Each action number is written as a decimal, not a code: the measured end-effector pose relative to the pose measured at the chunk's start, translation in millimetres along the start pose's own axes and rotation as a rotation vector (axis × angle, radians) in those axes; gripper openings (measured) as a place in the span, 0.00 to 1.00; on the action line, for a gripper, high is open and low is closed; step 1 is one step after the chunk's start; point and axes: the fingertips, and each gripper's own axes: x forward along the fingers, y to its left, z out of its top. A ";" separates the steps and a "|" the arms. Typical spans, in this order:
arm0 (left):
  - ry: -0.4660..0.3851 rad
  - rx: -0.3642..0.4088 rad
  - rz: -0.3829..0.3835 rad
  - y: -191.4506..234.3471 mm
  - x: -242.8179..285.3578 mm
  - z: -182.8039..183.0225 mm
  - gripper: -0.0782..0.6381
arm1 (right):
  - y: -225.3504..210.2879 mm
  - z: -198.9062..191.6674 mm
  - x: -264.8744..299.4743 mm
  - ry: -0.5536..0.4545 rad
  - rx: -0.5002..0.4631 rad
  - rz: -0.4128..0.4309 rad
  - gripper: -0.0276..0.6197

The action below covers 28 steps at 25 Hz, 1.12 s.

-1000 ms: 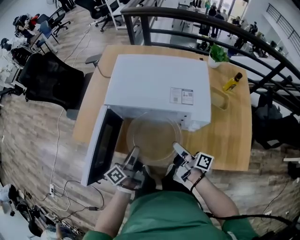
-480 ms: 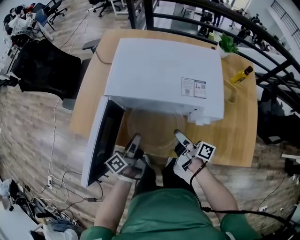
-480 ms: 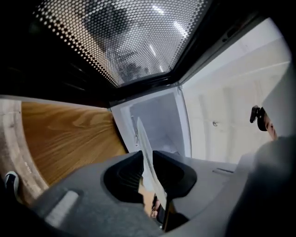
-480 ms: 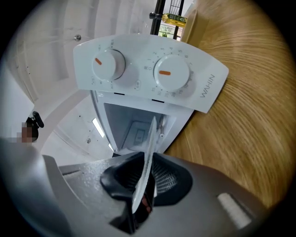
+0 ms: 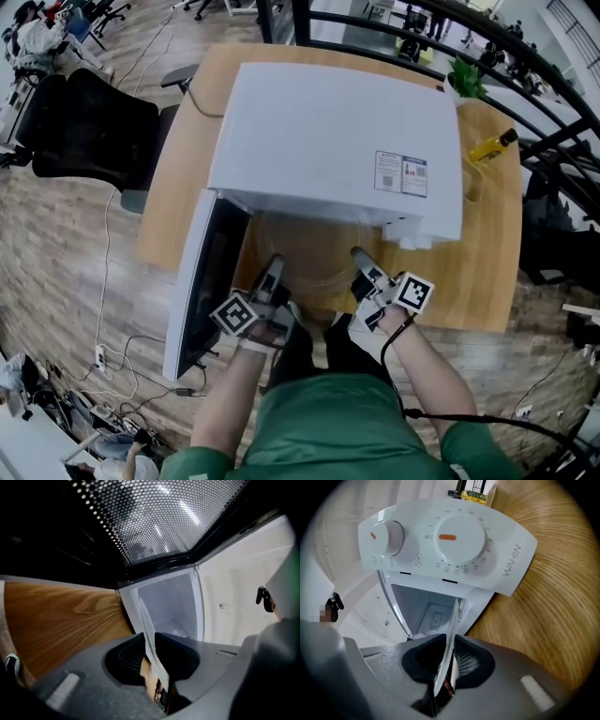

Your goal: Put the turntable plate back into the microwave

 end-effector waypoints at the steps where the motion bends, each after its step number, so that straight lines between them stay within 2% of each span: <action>1: -0.002 -0.007 -0.006 0.6 2.9 0.2 0.21 | -2.1 1.6 1.5 0.000 -0.005 -0.004 0.13; 3: 0.002 0.001 0.009 5.8 6.2 1.0 0.21 | -6.4 4.0 4.3 0.001 -0.011 -0.010 0.13; 8: 0.004 0.021 -0.023 5.5 15.5 4.8 0.21 | -14.9 6.1 8.6 -0.002 0.001 -0.023 0.13; 12: -0.001 0.015 -0.013 7.8 20.7 6.7 0.21 | -19.5 9.5 12.2 -0.009 0.003 -0.025 0.13; 17: -0.033 -0.047 0.033 11.3 26.7 9.0 0.19 | -26.8 12.2 15.1 -0.018 0.001 -0.072 0.14; 21: -0.074 -0.093 0.093 16.1 28.6 12.0 0.19 | -25.9 9.1 17.9 -0.012 0.006 -0.089 0.21; 28: -0.104 -0.139 0.101 12.5 37.1 14.8 0.19 | -3.2 -35.0 20.7 0.088 0.031 -0.035 0.23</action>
